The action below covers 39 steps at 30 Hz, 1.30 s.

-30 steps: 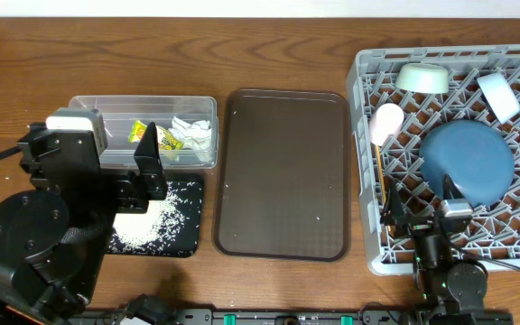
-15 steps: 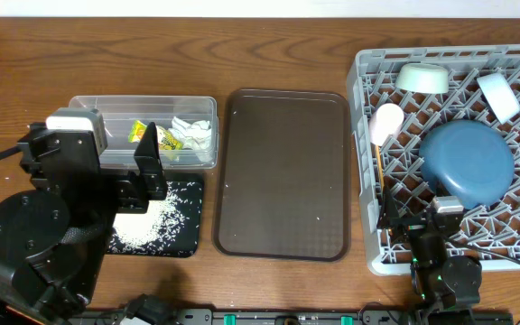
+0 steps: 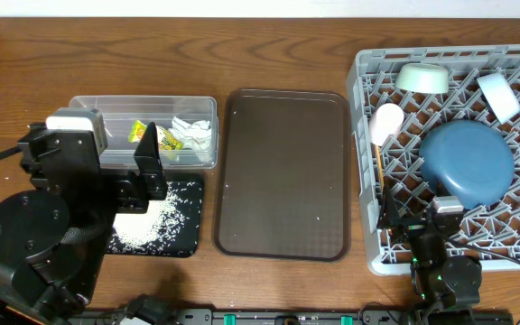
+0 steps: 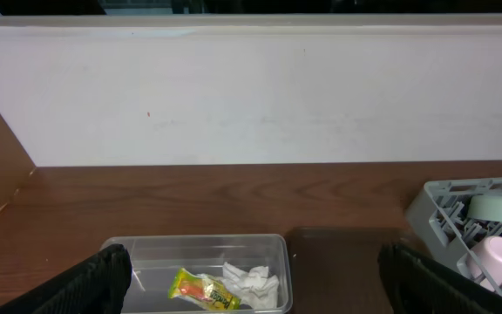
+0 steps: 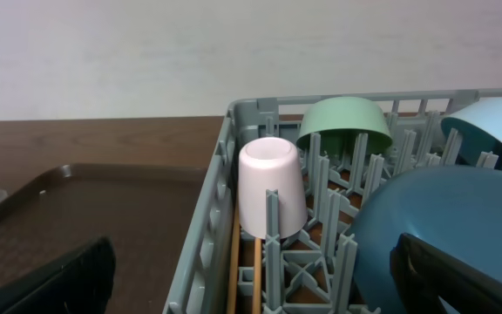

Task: Sort waste into correct bins and load items into the dishwasher rack

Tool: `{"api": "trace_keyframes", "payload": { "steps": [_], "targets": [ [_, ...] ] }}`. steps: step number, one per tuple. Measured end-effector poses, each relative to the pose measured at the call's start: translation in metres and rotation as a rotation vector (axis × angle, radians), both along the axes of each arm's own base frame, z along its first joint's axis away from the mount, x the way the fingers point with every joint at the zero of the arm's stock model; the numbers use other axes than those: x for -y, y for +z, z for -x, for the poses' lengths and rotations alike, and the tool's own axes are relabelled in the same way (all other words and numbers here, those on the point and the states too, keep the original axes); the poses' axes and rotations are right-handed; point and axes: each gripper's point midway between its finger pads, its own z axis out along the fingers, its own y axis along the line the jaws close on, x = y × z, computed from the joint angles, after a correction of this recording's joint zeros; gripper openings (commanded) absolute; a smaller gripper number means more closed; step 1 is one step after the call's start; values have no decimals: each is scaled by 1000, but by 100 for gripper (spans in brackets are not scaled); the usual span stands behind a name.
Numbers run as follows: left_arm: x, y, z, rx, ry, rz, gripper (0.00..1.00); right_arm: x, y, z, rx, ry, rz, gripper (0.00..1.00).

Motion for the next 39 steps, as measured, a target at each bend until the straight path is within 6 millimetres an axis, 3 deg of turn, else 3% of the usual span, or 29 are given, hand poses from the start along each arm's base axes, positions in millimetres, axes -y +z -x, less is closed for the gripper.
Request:
{"api": "trace_keyframes", "payload": {
  "steps": [12, 15, 19, 22, 26, 32, 39],
  "targets": [
    [-5, -8, 3, -20, 13, -5, 93, 0, 0, 0, 0, 0, 0, 99],
    [-9, -36, 10, -67, 10, -11, 93, 0, 0, 0, 0, 0, 0, 99],
    [-11, -94, 14, -141, 5, -13, 94, 0, 0, 0, 0, 0, 0, 99],
    [-9, -142, 9, -159, -5, 3, 94, 0, 0, 0, 1, 0, 0, 99],
    [-5, -183, -2, -67, -26, 55, 93, 0, 0, 0, -1, 0, 0, 99],
    [2, -190, -16, 211, -74, 125, 93, 0, 0, 0, -1, 0, 0, 99],
    [4, -212, -17, 306, -96, 142, 94, 0, 0, 0, 0, 0, 0, 99]
  ]
}}
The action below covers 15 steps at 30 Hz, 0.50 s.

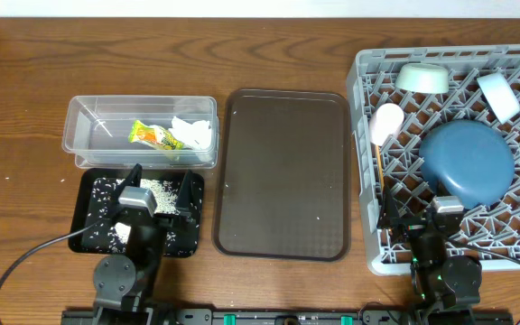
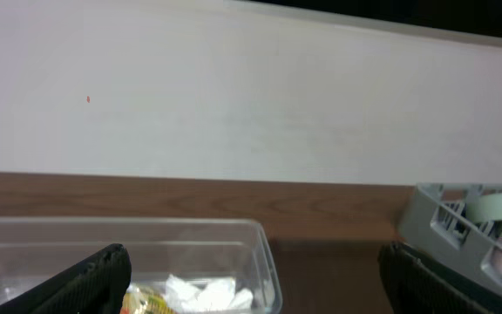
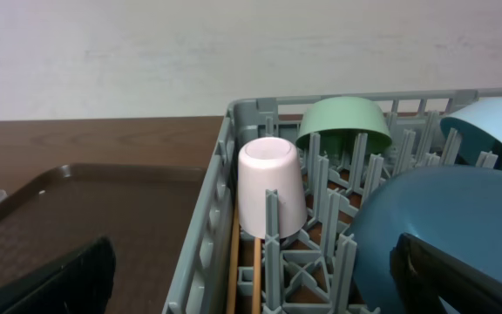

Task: Sort waste into correct bins and load items into the dishwasher rack

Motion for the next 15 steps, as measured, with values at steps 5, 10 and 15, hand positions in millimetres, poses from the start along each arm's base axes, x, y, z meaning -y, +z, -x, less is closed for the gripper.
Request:
{"api": "trace_keyframes", "payload": {
  "steps": [5, 10, 15],
  "targets": [
    [-6, -15, 3, 15, 19, 2, 93, 0, 0, 0, 0, 0, 0, 99],
    [-11, -24, 4, 27, 40, 4, 93, 0, 0, 0, 0, 0, 0, 99],
    [-12, -41, 1, -6, 47, -1, 94, 0, 0, 0, 0, 0, 0, 99]
  ]
}}
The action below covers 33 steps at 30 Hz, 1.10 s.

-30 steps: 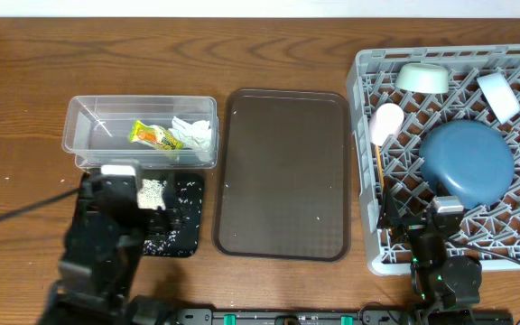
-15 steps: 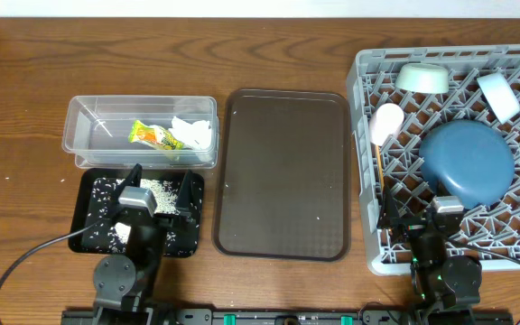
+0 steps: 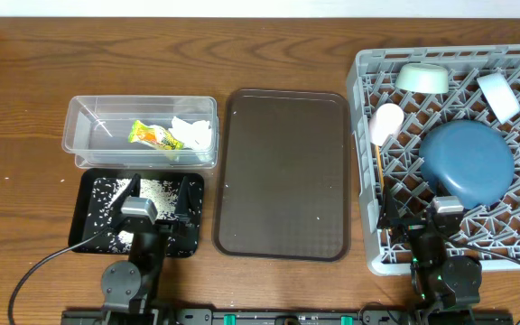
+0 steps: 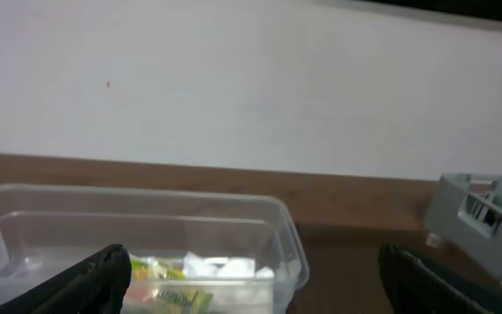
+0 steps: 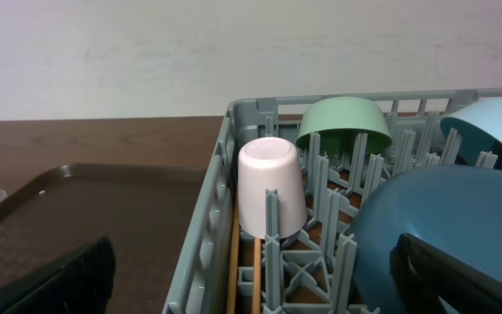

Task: Sort waste into correct bins and load items into the dishwasher rack

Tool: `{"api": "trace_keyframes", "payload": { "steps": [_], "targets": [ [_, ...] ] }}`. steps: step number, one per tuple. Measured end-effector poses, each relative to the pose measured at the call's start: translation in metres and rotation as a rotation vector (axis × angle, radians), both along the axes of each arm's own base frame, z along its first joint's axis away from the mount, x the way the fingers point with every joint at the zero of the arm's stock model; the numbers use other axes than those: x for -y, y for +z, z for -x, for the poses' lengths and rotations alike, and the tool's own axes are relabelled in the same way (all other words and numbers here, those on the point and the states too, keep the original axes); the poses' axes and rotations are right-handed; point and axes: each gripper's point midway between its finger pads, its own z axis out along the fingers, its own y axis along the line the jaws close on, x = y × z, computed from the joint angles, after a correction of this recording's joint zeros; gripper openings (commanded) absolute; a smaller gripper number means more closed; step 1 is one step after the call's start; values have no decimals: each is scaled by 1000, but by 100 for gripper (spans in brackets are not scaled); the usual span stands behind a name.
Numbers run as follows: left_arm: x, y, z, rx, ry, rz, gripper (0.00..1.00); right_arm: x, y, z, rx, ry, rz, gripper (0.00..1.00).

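Note:
A clear bin (image 3: 93, 135) at the left holds a yellow-green wrapper (image 3: 153, 135) and crumpled white tissue (image 3: 196, 132). In front of it a black tray (image 3: 94, 236) carries scattered rice (image 3: 156, 190). The grey dishwasher rack (image 3: 365, 144) at the right holds a pink cup (image 3: 387, 123), a green bowl (image 3: 422, 78), a pale blue bowl (image 3: 498, 96), a large blue plate (image 3: 468, 162) and chopsticks (image 3: 379, 171). My left gripper (image 3: 159, 192) stands open low over the black tray, nothing in it. My right gripper (image 5: 251, 292) stands open at the rack's front left corner, also holding nothing.
A brown serving tray (image 3: 284, 171) lies between the bins and the rack with only a few crumbs on it. A pale wall runs behind the wooden table (image 3: 269, 54). Both arm bases sit at the table's front edge.
My left gripper has drawn slightly back toward the front edge and sits lower, so its camera now looks through the clear bin's wall. The right arm has not moved.
My left arm first stood raised high over the black tray and clear bin, open. Later it was down low at the front edge over the black tray, and it now sits a little further back. The right gripper stayed open at the rack throughout.

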Motion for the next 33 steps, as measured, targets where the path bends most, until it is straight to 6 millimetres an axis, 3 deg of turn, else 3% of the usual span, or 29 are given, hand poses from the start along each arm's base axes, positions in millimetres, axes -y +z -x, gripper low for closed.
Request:
{"api": "trace_keyframes", "payload": {
  "steps": [4, 7, 12, 33],
  "targets": [
    [-2, -35, -1, -117, 9, -14, 94, 0, 0, 0, 0, 0, 0, 99],
    [-11, -41, -2, -142, 45, -15, 93, 0, 0, 0, 0, 0, 0, 99],
    [-27, -41, -2, -146, 107, -11, 94, 0, 0, 0, 0, 0, 0, 99],
    [-27, -40, -2, -146, 109, -11, 93, 0, 0, 0, 0, 0, 0, 99]
  ]
}}
